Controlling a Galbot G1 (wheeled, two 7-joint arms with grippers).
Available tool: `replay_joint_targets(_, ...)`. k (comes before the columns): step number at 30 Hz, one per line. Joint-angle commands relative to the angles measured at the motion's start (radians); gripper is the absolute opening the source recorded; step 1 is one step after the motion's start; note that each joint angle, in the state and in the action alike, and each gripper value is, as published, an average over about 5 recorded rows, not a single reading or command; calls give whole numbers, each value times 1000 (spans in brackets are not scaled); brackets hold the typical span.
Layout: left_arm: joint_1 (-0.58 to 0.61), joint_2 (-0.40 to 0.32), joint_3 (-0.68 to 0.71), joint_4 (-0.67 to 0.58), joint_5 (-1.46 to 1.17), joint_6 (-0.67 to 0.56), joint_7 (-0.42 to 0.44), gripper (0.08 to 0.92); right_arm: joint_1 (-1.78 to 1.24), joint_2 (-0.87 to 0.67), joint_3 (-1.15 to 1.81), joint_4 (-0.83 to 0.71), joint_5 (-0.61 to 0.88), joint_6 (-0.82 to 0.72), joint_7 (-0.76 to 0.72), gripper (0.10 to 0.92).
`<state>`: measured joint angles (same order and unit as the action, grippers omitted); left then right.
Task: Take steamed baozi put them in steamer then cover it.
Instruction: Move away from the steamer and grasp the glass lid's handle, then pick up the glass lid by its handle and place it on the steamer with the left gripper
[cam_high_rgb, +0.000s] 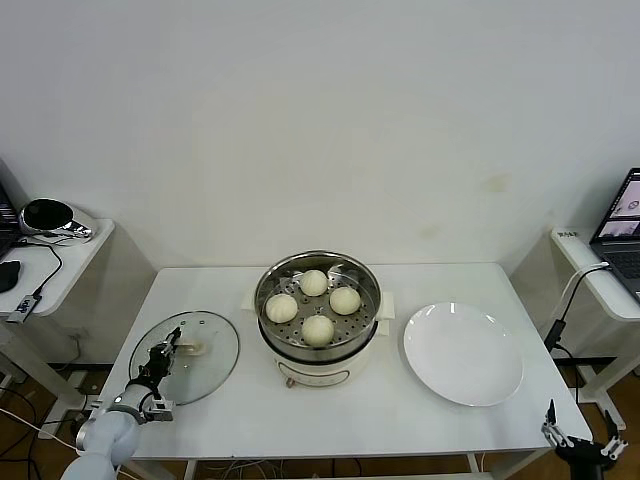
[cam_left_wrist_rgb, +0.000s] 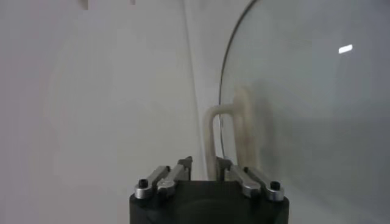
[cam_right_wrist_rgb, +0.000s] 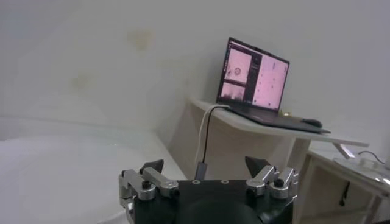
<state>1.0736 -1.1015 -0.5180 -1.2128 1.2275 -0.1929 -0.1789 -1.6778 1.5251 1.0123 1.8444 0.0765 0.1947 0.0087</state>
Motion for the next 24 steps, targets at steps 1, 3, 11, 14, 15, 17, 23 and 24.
replay_joint_targets(1,55,7,-15,-80,-101,30,-54,177,-2,-1,-19,10,-5,21,-20,823)
replay_joint_targets(3,94,12,-26,-165,-116,77,-60,149,-3,-1,-26,16,-9,24,-25,823)
replay_joint_targets(11,245,57,-114,-522,-183,306,41,146,-4,-3,-40,24,-28,24,-34,823)
replay_joint_targets(14,264,89,-133,-615,-220,352,94,146,-5,-4,-46,29,-32,25,-35,823)
replay_joint_targets(15,266,101,-134,-641,-235,362,110,146,-6,-4,-48,31,-34,25,-35,823)
replay_joint_targets(17,264,126,-127,-687,-264,382,138,146,-7,-3,-52,35,-38,24,-35,823)
replay_joint_targets(23,205,212,-42,-787,-336,458,208,146,-13,-1,-68,49,-55,24,-36,823)
replay_joint_targets(24,186,229,-19,-793,-352,473,218,146,-15,0,-71,52,-59,23,-36,823)
